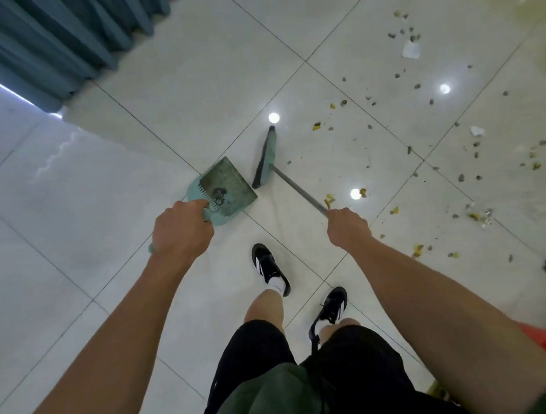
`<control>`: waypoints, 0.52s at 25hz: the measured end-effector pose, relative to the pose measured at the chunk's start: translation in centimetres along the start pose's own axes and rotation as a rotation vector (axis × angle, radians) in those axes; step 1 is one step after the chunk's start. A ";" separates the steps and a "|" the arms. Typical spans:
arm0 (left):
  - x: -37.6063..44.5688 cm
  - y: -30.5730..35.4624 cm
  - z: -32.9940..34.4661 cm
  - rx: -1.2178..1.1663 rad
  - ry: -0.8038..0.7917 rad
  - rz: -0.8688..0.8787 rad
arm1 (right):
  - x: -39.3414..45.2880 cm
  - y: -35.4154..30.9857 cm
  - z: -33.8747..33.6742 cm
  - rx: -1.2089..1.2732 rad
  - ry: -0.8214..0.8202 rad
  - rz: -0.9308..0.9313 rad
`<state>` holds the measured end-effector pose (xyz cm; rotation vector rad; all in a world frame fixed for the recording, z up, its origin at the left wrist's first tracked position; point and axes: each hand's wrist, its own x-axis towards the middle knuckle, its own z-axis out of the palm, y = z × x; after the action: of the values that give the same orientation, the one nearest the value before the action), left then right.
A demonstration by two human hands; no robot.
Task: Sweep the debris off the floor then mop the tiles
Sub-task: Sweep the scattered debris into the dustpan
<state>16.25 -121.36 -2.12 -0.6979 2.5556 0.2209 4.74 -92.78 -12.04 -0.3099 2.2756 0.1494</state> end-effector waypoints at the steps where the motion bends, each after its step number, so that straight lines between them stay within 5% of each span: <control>1: 0.5 0.3 -0.2 0.000 -0.005 0.022 | -0.1 1.1 -0.1 0.006 0.001 0.039; 13: 0.5 13.2 -1.2 0.125 -0.010 0.267 | -5.9 16.0 1.5 0.166 0.043 0.260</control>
<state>8.62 -110.61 -0.93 -0.3072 2.6212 0.1493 5.22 -76.03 -8.53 0.0705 2.3462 0.0863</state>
